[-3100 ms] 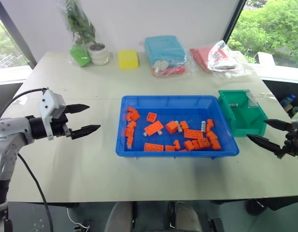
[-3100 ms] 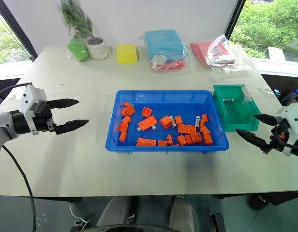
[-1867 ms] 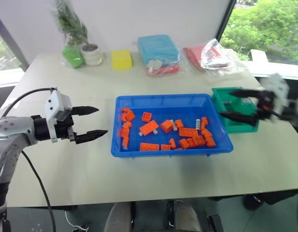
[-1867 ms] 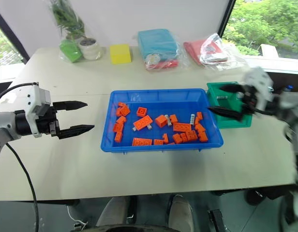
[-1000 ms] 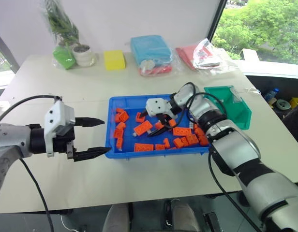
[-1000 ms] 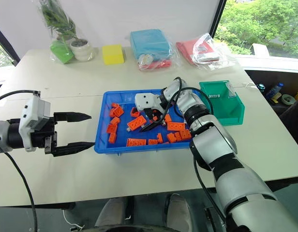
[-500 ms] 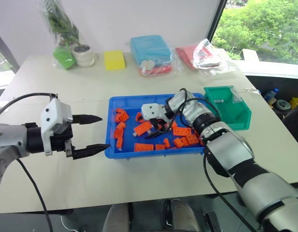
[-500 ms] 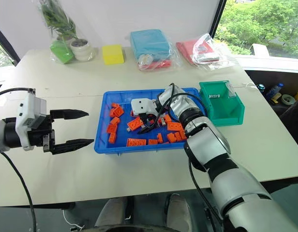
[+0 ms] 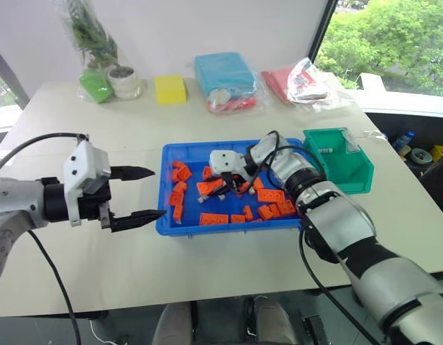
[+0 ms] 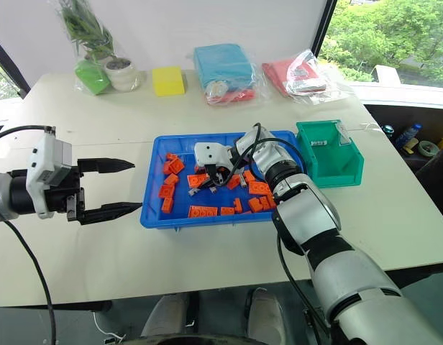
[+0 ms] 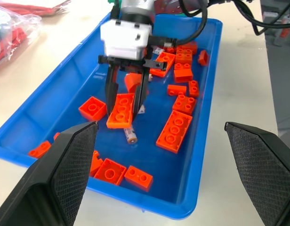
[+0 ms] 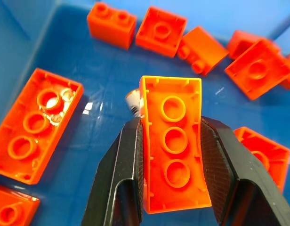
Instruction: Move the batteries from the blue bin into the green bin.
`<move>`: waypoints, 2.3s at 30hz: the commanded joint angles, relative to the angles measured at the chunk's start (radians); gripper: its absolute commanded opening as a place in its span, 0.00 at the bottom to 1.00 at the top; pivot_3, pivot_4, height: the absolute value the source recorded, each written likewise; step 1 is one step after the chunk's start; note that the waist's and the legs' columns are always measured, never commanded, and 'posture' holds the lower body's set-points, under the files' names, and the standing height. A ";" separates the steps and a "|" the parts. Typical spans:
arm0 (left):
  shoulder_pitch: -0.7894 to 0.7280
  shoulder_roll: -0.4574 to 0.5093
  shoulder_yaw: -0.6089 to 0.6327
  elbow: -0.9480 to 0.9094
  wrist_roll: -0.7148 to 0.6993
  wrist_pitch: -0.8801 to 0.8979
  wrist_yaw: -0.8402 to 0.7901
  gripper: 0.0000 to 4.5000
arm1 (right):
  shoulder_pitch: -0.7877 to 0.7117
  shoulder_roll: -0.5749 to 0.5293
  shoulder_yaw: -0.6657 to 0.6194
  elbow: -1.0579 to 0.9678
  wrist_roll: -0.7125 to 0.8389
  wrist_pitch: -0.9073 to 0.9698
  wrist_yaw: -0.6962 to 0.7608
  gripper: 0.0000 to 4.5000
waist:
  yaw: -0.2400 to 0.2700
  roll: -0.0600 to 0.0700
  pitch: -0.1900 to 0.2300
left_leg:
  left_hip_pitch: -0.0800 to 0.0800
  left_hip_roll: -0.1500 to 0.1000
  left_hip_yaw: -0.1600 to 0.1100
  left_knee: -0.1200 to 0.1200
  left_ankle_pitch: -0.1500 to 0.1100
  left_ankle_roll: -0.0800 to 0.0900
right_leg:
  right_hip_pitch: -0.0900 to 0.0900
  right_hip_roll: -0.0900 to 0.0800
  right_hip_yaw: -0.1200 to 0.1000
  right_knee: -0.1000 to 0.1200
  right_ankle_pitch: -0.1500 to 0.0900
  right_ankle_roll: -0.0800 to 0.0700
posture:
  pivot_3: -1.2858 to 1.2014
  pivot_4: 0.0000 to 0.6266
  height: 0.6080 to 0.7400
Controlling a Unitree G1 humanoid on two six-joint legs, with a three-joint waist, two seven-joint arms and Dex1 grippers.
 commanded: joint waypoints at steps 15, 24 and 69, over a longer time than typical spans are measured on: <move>-0.087 -0.014 -0.051 0.019 -0.002 -0.021 0.034 1.00 | 0.103 0.153 -0.044 -0.328 0.037 0.255 -0.315 0.89 | 0.003 -0.001 -0.001 | 0.000 0.000 0.000 0.001 0.000 0.000 | 0.000 0.000 0.000 0.001 0.000 -0.001 | 0.52 0.24 0.57; -0.102 -0.013 -0.067 0.040 0.006 -0.033 0.030 1.00 | 0.110 0.017 0.026 -0.341 0.051 0.162 0.011 0.89 | 0.000 -0.002 -0.001 | 0.001 0.000 0.000 0.000 0.000 0.000 | 0.000 0.000 0.000 0.001 0.000 -0.001 | 0.52 0.24 0.57; -0.135 -0.158 -0.188 0.133 0.051 -0.098 0.053 1.00 | 0.716 -0.628 -0.579 -1.210 0.240 0.976 -0.503 0.01 | 0.012 -0.003 -0.005 | 0.002 0.001 0.002 0.000 0.000 -0.001 | 0.005 0.000 0.001 -0.002 0.000 -0.001 | 0.52 0.24 0.57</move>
